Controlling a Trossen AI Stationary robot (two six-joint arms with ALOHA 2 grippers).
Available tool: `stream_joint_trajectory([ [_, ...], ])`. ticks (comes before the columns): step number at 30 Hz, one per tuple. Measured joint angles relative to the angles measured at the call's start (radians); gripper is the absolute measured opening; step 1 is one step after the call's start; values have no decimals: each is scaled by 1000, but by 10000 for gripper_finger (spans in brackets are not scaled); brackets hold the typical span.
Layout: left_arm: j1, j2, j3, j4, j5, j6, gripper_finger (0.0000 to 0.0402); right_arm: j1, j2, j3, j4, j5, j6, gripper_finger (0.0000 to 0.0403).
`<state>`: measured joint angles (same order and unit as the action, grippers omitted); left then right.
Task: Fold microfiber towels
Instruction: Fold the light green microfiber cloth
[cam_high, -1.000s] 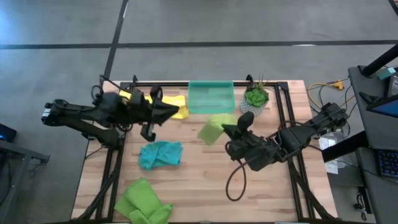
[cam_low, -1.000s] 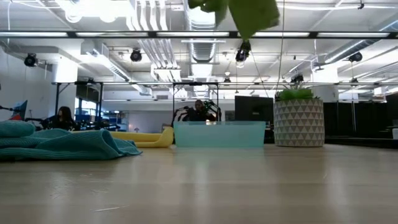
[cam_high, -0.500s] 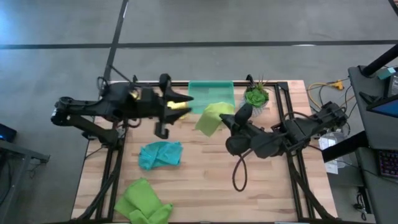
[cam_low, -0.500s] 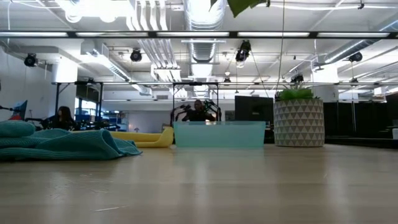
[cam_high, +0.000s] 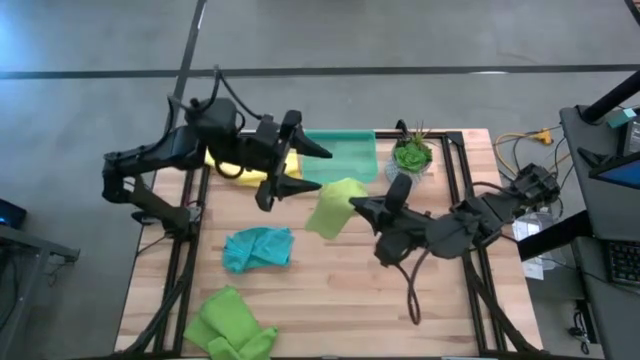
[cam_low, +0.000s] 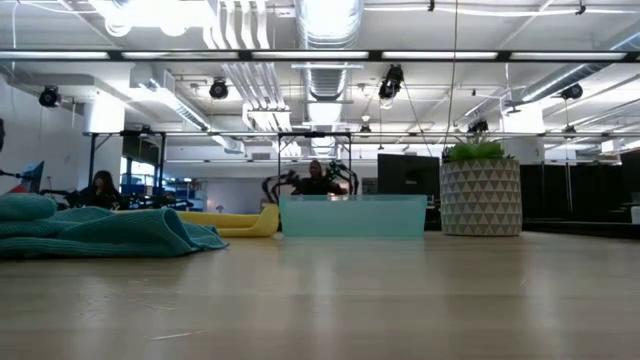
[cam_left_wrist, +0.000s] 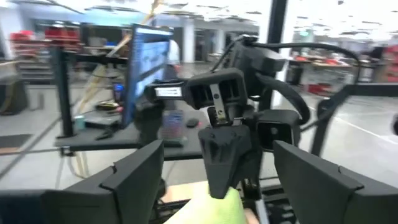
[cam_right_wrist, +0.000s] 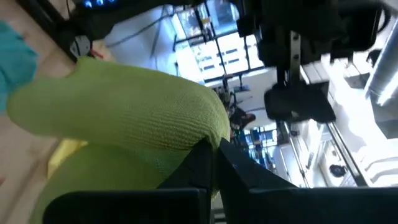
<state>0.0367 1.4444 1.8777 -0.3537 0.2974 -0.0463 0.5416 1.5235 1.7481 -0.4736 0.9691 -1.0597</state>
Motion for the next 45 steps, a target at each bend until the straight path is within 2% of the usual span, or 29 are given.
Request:
stream_joint_trajectory([
  [7,30,57,37,-26,73,-12,316,12,3,0,118,-3,-58,9],
  [11,33,80,44,-24,89,-70,345,12,3,0,142,-3,-78,9],
  [18,42,98,44,-29,175,-140,395,12,3,-1,154,-3,-96,9],
  [26,42,98,39,-31,226,-140,398,12,3,-1,183,-3,-105,9],
  [37,42,97,26,-55,232,-140,398,12,3,-1,311,-19,-199,9],
  [45,41,97,26,-56,233,-158,398,2,3,-2,379,-35,-210,9],
])
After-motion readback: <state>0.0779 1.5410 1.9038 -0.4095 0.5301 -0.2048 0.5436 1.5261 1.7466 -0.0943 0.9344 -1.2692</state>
